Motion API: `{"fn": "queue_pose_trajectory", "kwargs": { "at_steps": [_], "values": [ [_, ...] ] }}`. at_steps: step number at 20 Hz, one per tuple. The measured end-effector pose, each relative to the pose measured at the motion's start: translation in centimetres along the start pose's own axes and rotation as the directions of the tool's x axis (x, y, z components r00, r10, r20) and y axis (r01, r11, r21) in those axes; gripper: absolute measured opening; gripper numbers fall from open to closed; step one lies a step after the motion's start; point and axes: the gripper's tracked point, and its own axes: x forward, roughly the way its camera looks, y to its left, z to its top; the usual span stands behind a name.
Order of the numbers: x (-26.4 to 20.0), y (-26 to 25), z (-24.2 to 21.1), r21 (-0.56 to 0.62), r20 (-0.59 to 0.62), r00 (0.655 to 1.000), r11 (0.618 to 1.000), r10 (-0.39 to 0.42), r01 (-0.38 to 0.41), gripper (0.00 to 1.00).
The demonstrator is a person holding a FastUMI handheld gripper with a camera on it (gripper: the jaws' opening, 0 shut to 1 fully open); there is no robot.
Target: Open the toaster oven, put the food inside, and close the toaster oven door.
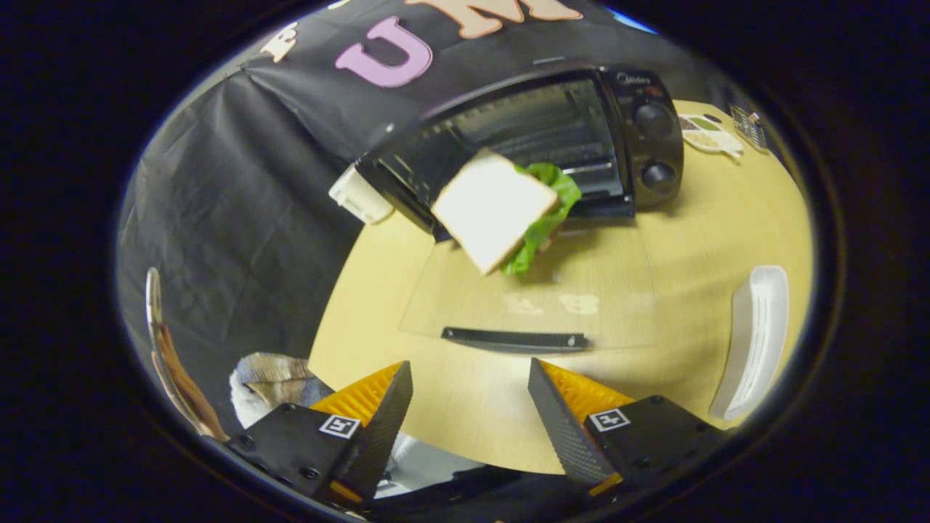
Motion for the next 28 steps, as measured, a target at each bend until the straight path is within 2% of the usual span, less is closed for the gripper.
{"fn": "queue_pose_trajectory", "kwargs": {
  "at_steps": [5,8,12,15,19,28],
  "values": [
    [2.1,-2.3,-2.1,-0.027,-0.075,0.989,0.992,-0.127,0.125,0.98],
    [2.5,-3.9,-1.6,-0.034,-0.057,0.977,0.978,-0.207,0.205,0.98],
    [2.8,-5.8,-0.4,-0.061,-0.013,0.967,0.965,-0.255,0.254,0.98],
    [3.3,-7.0,0.8,-0.106,0.040,0.961,0.955,-0.274,0.277,0.98],
    [3.3,-6.8,1.2,-0.083,0.060,0.965,0.962,-0.254,0.258,0.98],
    [-0.8,-4.0,6.0,-0.118,0.207,0.958,0.967,-0.197,0.225,0.97]
  ]
}}
